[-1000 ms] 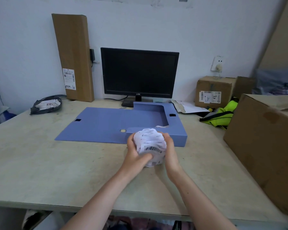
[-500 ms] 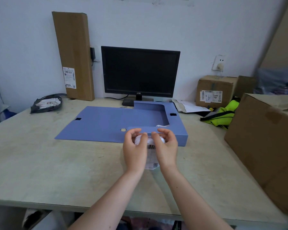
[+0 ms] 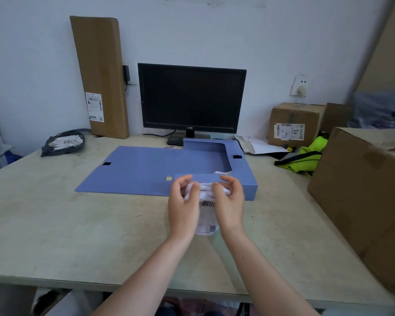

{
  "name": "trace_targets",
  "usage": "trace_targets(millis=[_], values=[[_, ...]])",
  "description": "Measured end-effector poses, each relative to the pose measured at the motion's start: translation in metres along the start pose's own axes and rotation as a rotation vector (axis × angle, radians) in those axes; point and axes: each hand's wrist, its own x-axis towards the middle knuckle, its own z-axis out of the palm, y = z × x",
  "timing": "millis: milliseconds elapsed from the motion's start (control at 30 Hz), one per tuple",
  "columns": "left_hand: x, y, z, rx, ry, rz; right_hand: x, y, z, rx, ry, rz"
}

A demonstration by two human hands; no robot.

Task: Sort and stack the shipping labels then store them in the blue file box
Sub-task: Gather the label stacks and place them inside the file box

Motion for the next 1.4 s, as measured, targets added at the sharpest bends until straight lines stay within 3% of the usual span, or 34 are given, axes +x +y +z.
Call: trace_targets(millis=[233, 367, 567, 800, 1033, 1167, 1400], values=[[-0.002, 0.004, 0.003, -0.002, -0.051, -0.009, 0.0, -0.002, 0.001, -0.024, -0.142, -0.033], [0.001, 0.004, 0.0, -0.031, 0.042, 0.008, 0.004, 0.003, -0.003, -0.019, -0.095, -0.005], [0.0, 0.004, 0.002, -0.027, -0.039, -0.005, 0.003, 0.001, 0.004, -0.007, -0.093, -0.023], [0.001, 0.003, -0.001, -0.021, -0.009, 0.031, 0.003, 0.003, 0.002, -0.034, -0.008, -0.003], [-0.004, 0.01, 0.0, -0.025, -0.266, -0.015, 0.002, 0.001, 0.0, -0.088, -0.104, -0.041], [-0.007, 0.004, -0.008, -0.024, -0.249, -0.034, 0.004, 0.002, -0.004, -0.094, -0.022, -0.014], [-0.019, -0.003, -0.013, 0.011, -0.222, 0.078, -0.002, 0.001, 0.001, -0.044, -0.061, -0.072]])
